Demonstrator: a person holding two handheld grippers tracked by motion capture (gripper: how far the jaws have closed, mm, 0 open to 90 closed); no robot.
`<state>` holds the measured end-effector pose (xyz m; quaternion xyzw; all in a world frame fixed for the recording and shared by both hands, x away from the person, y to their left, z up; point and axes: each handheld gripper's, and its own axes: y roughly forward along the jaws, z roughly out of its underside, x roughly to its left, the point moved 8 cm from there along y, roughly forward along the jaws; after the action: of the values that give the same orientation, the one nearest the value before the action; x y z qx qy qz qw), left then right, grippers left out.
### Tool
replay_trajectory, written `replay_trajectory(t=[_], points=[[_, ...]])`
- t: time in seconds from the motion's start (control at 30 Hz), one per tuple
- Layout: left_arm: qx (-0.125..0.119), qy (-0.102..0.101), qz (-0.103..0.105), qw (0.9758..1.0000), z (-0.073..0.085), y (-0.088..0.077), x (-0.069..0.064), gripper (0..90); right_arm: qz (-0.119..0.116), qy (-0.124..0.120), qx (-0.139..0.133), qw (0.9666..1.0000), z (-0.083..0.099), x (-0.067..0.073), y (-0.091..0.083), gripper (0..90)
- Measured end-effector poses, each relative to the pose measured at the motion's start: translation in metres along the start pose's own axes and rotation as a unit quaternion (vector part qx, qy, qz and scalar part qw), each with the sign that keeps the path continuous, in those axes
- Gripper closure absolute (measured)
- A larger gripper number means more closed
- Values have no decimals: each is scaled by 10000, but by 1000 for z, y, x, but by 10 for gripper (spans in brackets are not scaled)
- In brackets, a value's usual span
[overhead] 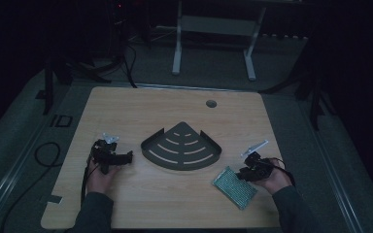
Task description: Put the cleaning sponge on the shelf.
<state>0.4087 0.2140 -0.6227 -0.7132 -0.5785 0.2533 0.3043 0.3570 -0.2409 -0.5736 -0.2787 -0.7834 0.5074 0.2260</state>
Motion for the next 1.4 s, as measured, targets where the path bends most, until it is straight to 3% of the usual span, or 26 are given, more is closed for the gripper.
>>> replay_trajectory(t=[0.43,0.7,0.93,1.07,1.17,1.2,1.4], points=[[-1,1,0,10000,0,0,0,17,-282,-44,420,9987,1,-2,10,692],[0,1,0,10000,0,0,0,17,-585,113,669,9960,0,-6,13,706],[0,2,0,10000,0,0,0,17,-983,333,758,9917,1,-10,16,742],[-1,1,0,10000,0,0,0,17,-902,283,852,9919,0,-8,16,761],[0,1,0,10000,0,0,0,17,-723,210,937,9927,-1,-5,14,800],[-2,-1,0,10000,0,0,0,17,-603,131,975,9933,-2,-5,14,858],[-2,-2,0,10000,0,0,0,17,-295,-41,1095,9935,-4,-4,10,893]])
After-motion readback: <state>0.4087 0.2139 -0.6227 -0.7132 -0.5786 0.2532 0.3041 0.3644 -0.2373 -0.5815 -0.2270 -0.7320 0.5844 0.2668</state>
